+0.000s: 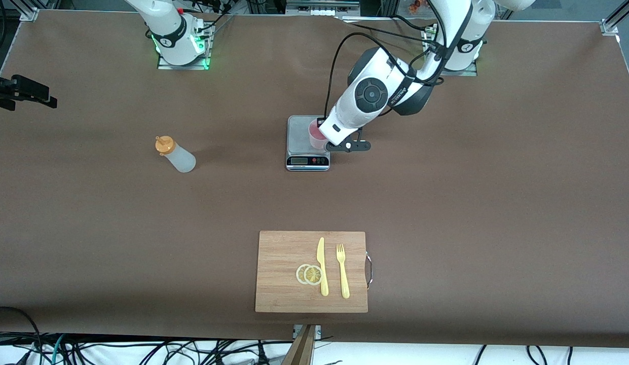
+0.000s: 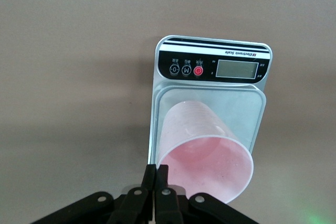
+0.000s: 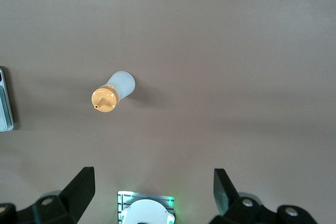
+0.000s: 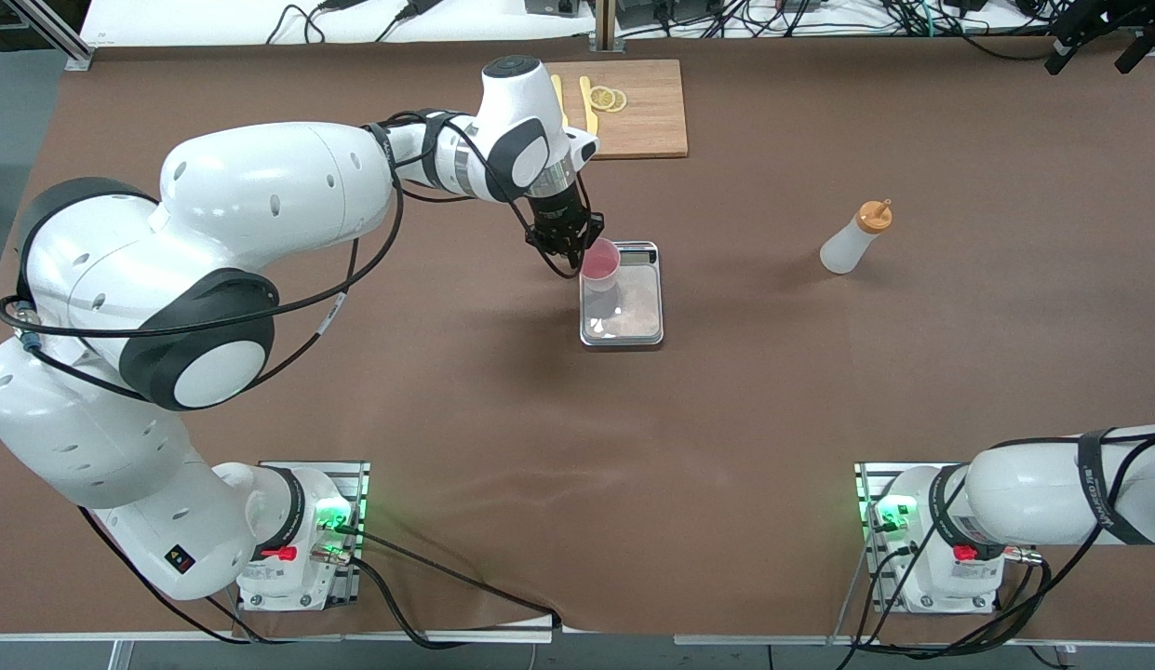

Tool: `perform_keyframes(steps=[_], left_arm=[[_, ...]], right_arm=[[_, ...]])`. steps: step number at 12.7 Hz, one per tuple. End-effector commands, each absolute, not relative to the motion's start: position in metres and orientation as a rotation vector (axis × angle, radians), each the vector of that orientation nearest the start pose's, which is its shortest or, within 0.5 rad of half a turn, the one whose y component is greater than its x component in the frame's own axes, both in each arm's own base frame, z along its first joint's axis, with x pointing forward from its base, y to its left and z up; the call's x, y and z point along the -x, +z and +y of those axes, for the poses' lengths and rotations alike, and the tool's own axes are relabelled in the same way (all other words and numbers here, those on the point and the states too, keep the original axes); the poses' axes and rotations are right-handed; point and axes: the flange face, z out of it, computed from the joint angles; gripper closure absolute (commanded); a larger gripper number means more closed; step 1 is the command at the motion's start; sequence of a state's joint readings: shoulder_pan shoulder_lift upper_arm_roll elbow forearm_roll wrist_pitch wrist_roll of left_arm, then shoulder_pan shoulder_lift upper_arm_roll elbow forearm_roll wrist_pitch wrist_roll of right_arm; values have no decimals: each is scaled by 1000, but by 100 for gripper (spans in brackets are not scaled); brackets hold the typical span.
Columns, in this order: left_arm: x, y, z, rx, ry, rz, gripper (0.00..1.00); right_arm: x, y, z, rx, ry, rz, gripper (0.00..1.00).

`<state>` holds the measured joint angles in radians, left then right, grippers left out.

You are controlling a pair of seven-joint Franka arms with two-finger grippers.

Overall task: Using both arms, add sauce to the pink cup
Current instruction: 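Carry the pink cup with the left gripper onto the scale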

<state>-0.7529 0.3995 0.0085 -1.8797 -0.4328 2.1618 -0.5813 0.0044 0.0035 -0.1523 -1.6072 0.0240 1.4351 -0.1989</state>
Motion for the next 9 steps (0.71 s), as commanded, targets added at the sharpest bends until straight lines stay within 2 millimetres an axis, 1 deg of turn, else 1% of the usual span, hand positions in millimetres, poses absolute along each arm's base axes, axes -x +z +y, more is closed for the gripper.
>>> perform_keyframes(steps=[1,4,6,9], left_arm=[[-448,284,-443,3314,490,-213,100],[-448,274,-444,3301,497,-250,100],[-447,274,-452,3302,503,-260,100],[-448,275,-454,3303,501,-275,100]], right_arm=[[-532,600,-88,3079,265,-73,0],[-531,600,-91,3077,264,-63,0],[-531,601,-91,3078,261,-63,0],[-531,600,-92,3077,266,-61,0]])
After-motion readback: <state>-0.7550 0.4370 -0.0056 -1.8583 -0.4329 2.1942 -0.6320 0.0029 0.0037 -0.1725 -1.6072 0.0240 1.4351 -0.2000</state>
